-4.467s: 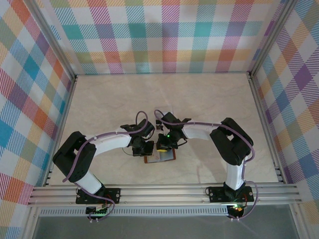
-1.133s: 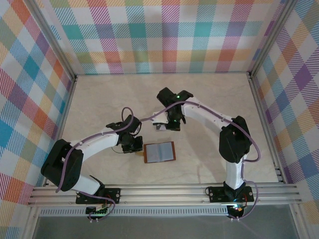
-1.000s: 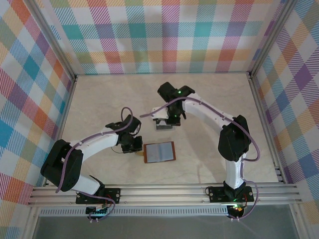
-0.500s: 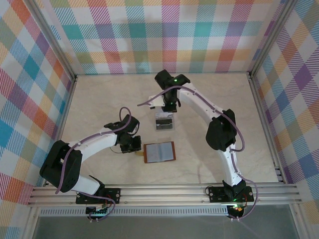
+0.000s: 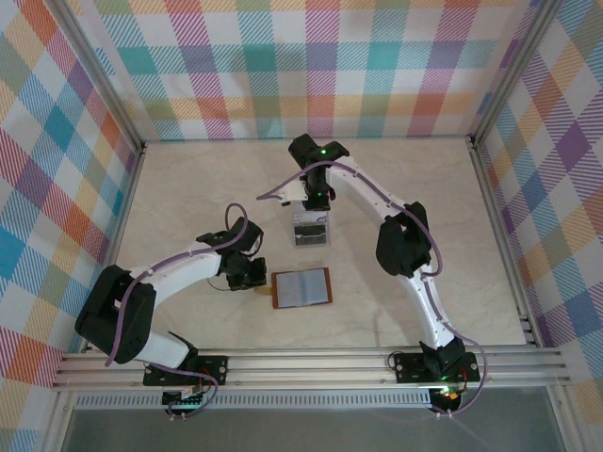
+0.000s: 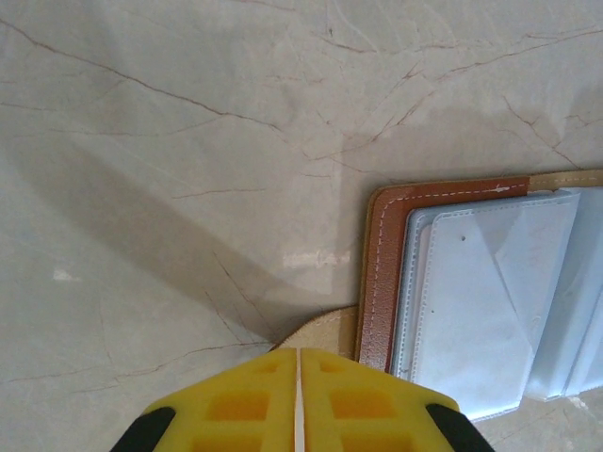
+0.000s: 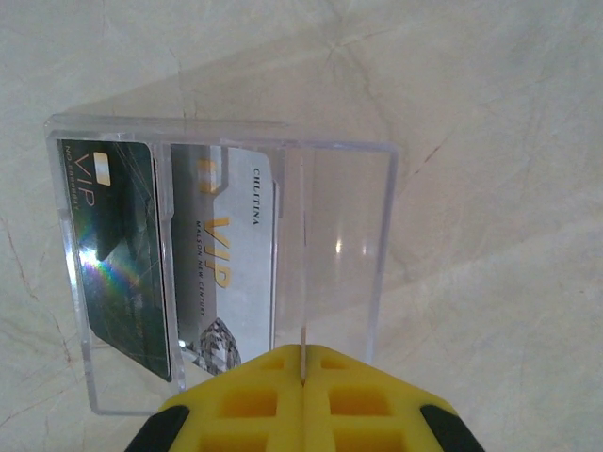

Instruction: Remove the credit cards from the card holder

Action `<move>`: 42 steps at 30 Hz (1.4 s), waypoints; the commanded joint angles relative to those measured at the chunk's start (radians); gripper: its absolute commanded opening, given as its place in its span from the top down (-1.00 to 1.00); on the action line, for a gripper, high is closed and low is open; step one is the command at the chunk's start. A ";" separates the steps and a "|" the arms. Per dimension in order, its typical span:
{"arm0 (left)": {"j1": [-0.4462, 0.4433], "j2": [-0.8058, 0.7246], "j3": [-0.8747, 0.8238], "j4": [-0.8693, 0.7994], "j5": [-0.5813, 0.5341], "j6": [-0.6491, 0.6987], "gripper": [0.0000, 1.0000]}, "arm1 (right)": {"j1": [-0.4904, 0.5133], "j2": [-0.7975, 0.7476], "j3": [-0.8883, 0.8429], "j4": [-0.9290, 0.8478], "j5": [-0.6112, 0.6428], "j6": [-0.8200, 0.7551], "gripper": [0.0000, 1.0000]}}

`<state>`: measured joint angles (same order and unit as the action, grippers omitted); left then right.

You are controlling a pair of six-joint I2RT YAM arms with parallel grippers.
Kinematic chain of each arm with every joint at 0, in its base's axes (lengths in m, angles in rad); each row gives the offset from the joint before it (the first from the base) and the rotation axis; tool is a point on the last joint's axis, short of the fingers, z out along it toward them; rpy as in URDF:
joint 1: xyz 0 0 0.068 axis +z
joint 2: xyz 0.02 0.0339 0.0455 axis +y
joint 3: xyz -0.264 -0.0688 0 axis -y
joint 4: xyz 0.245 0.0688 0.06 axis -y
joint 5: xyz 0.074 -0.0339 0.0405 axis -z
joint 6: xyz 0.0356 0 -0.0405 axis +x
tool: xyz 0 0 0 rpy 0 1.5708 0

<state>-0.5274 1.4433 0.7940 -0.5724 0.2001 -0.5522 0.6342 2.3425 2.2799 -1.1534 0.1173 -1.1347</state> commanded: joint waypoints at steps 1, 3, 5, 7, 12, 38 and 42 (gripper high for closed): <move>0.012 0.015 -0.006 0.005 0.018 0.016 0.80 | -0.007 0.024 0.029 -0.020 -0.005 -0.010 1.00; 0.012 0.019 -0.005 0.005 0.019 0.017 0.80 | -0.008 0.031 0.029 -0.014 -0.001 -0.006 0.94; 0.012 0.022 -0.003 0.005 0.019 0.017 0.80 | -0.008 0.034 0.028 -0.003 0.002 -0.003 0.77; 0.012 0.023 -0.002 0.003 0.019 0.020 0.80 | -0.008 0.032 0.027 0.012 0.013 0.000 0.64; 0.012 0.022 -0.003 0.002 0.017 0.021 0.80 | -0.010 0.017 0.009 0.115 0.084 0.008 0.53; 0.014 -0.002 -0.008 -0.006 0.013 0.016 0.79 | -0.015 -0.129 -0.177 0.366 0.101 0.030 0.38; 0.014 0.003 -0.006 -0.004 0.016 0.015 0.79 | -0.015 -0.105 -0.178 0.409 0.095 0.036 0.36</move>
<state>-0.5274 1.4574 0.7937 -0.5709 0.2005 -0.5522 0.6266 2.2391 2.1178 -0.7841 0.2417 -1.1145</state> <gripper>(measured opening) 0.103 0.317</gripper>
